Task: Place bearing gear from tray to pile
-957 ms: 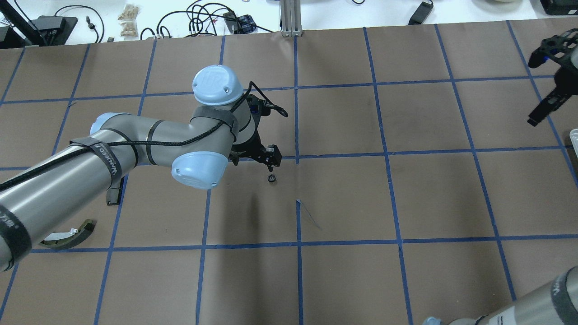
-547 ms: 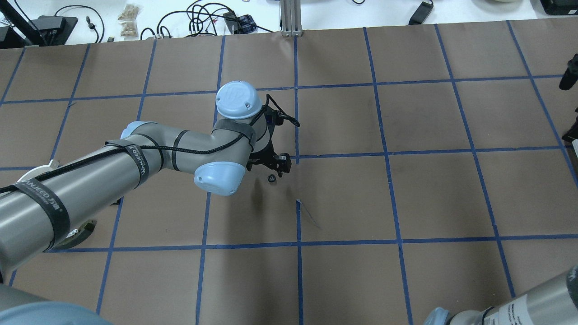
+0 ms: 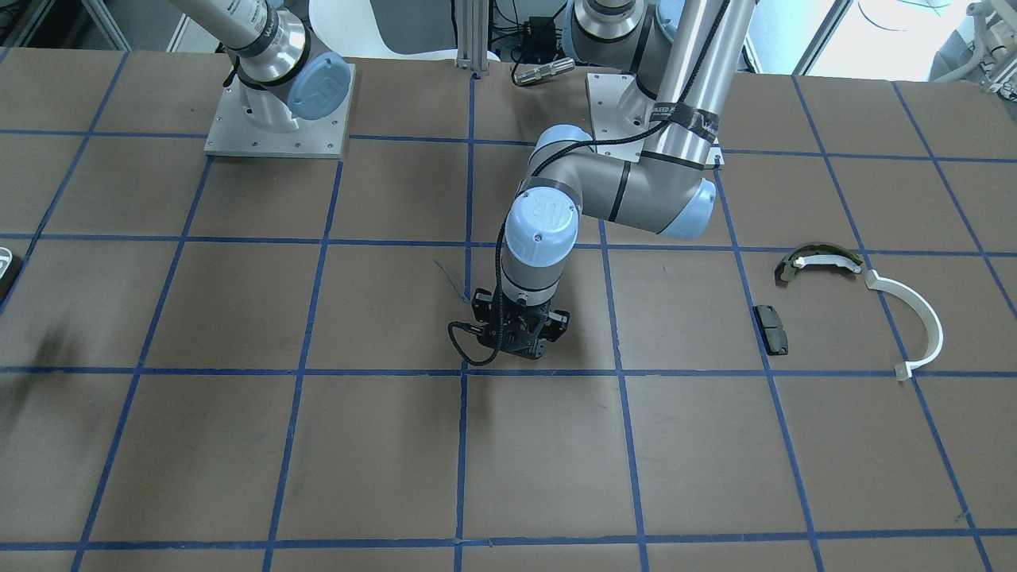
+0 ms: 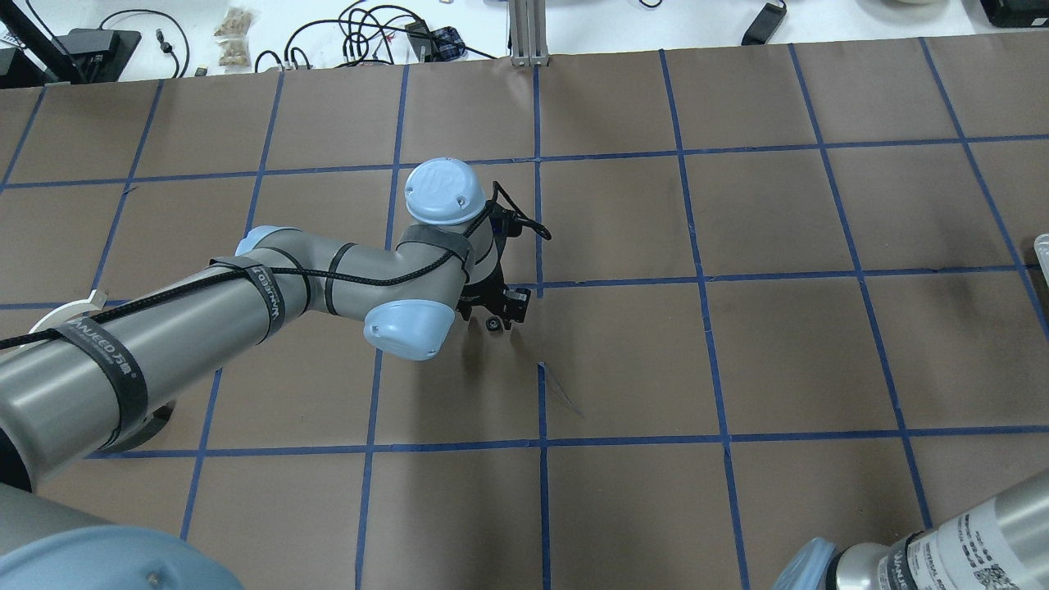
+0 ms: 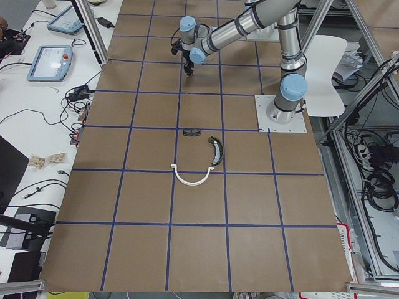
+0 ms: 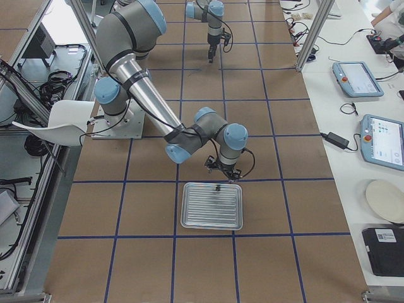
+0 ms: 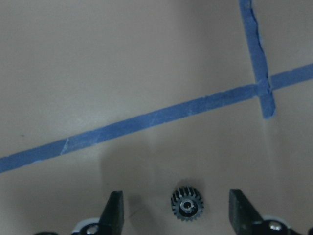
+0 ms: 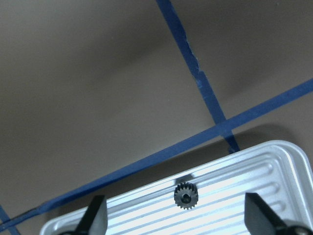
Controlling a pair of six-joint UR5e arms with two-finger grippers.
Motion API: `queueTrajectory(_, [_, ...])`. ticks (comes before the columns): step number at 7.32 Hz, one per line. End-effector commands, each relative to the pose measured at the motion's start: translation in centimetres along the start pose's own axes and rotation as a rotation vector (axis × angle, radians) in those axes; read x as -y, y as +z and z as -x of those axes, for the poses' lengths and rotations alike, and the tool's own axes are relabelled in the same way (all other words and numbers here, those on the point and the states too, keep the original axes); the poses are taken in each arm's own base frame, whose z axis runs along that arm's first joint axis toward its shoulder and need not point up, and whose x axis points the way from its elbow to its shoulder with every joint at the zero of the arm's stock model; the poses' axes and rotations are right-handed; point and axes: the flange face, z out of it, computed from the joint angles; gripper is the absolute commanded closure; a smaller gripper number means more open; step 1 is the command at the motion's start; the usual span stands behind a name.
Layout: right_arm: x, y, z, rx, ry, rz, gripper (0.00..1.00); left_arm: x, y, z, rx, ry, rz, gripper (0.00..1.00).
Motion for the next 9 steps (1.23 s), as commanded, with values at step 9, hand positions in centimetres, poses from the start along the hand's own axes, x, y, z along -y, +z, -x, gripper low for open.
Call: queueTrajectory(9, [-1.7, 5.3, 0.3, -0.064, -0.222, 0.019, 0.35, 3.9, -8.9, 20.6, 0.045, -0.286, 0.031, 1.0])
